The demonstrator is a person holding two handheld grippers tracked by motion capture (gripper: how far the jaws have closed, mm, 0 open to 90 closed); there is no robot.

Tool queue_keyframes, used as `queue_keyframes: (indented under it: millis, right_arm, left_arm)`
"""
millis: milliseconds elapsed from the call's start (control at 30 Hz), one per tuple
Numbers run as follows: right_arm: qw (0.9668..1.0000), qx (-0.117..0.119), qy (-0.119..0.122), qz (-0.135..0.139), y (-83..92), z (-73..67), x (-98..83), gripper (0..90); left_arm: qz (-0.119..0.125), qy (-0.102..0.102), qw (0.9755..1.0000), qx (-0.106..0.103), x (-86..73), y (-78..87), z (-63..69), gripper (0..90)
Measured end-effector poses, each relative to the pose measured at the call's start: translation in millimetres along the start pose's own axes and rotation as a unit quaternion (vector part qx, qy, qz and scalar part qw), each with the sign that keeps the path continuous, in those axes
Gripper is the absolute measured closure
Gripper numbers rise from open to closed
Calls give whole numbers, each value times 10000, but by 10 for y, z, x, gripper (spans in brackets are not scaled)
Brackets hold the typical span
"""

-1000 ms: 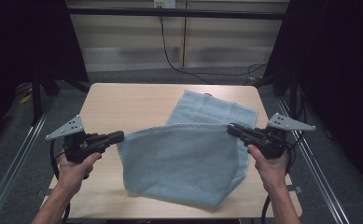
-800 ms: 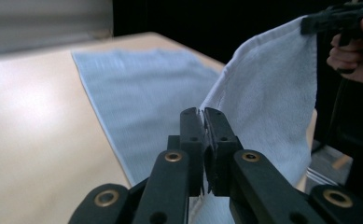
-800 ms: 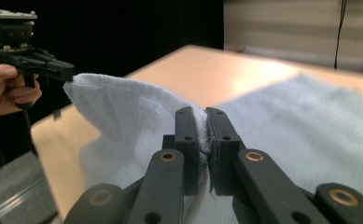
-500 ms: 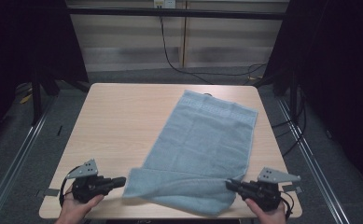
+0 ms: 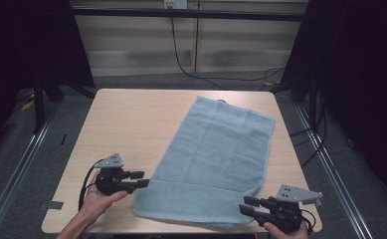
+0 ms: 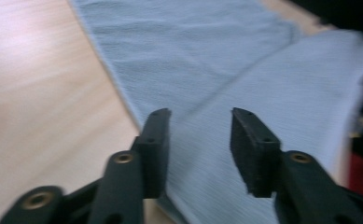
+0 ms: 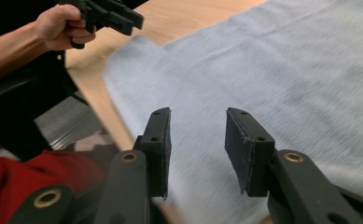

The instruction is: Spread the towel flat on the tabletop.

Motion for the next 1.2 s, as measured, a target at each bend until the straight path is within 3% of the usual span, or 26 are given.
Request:
queue_keyframes:
  millis: [67, 100, 133, 167, 200, 267, 300, 333, 400, 433, 467, 567, 600, 667, 733, 767, 800, 867, 933, 1000, 1033, 1100, 1133, 1167, 1200]
  right_arm:
    - [9999, -94, 32, -35, -36, 60, 33, 586]
    - [9997, -140, -31, -177, -148, 206, 56, 566]
    - [9997, -140, -31, -177, -148, 206, 56, 566]
    - [9994, -171, -52, -304, -224, 283, 45, 554]
    - [9980, -224, -108, -587, -371, 426, 0, 528]
    - [9972, -239, -165, -682, -420, 464, -16, 518]
    - [9954, -225, -230, -898, -540, 539, -49, 516]
    - [9947, -210, -291, -967, -575, 551, -62, 559]
    - [9949, 43, -283, -963, -607, 502, -80, 745]
    - [9948, 62, -249, -983, -604, 459, -90, 836]
    - [9953, 91, -143, -952, -593, 416, -96, 868]
    - [9960, 169, -71, -875, -510, 231, -118, 882]
    - [9960, 169, -71, -875, -510, 231, -118, 882]
    - [9963, 244, 81, -825, -411, -10, -162, 883]
    - [9962, 278, 127, -819, -376, -86, -180, 882]
    - [9963, 316, 179, -775, -302, -224, -203, 878]
    - [9963, 316, 179, -775, -302, -224, -203, 878]
    - [9943, 551, 219, -881, -210, -401, -259, 863]
    - [9930, 569, 254, -1006, -193, -442, -291, 856]
    - [9930, 412, 298, -1069, -184, -444, -304, 786]
    - [9943, 315, 292, -979, -186, -416, -270, 760]
    - [9967, 303, 211, -717, -195, -346, -179, 744]
    - [9967, 303, 211, -717, -195, -346, -179, 744]
    - [9977, 212, 201, -604, -228, -232, -104, 721]
    - [9981, 183, 163, -571, -250, -166, -74, 714]
  left_arm:
    - [-78, 76, 9999, -40, -9, -54, -17, 500]
    - [-181, 87, 9998, -49, -33, -100, -21, 427]
    - [-316, 19, 9995, -72, -68, -137, -12, 427]
    - [-393, -44, 9992, -3, -104, -162, -11, 418]
    - [-476, -19, 9988, -90, -160, -178, 14, 437]
    - [-485, -129, 9987, -99, -190, -166, 33, 643]
    - [-482, -235, 9983, -219, -215, -127, 67, 735]
    - [-465, -217, 9983, -271, -221, -101, 86, 790]
    - [-418, -171, 9982, -396, -239, -28, 117, 833]
    - [-379, -167, 9981, -458, -251, 19, 140, 837]
    - [-379, -167, 9981, -458, -251, 19, 140, 839]
    - [-203, -211, 9978, -603, -301, 191, 268, 840]
    - [-156, -221, 9975, -645, -321, 250, 318, 840]
    - [35, -249, 9964, -803, -370, 412, 463, 840]
    - [82, -229, 9959, -872, -387, 463, 501, 840]
    - [179, -143, 9947, -999, -419, 560, 569, 839]
    - [179, -143, 9947, -999, -419, 560, 569, 839]
    - [260, -153, 9917, -1250, -505, 711, 662, 839]
    - [277, -139, 9912, -1290, -531, 735, 682, 837]
    - [331, -104, 9917, -1237, -569, 727, 683, 758]
    - [365, -22, 9918, -1227, -532, 697, 666, 708]
    - [435, -58, 9914, -1232, -479, 670, 645, 716]
    - [488, -62, 9916, -1196, -418, 643, 612, 716]
    - [486, -60, 9918, -1180, -360, 602, 580, 689]
    - [386, -89, 9938, -1037, -260, 467, 496, 685]
Point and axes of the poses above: each handheld gripper's, and its own axes: y roughly backward along the jaws, x roughly out of its top, z roughly to its right, the point moved 6 cm from there along -y, roughly forward along the jaws, and after that the axes turned 9 degrees about x, right-handed, at the moved point
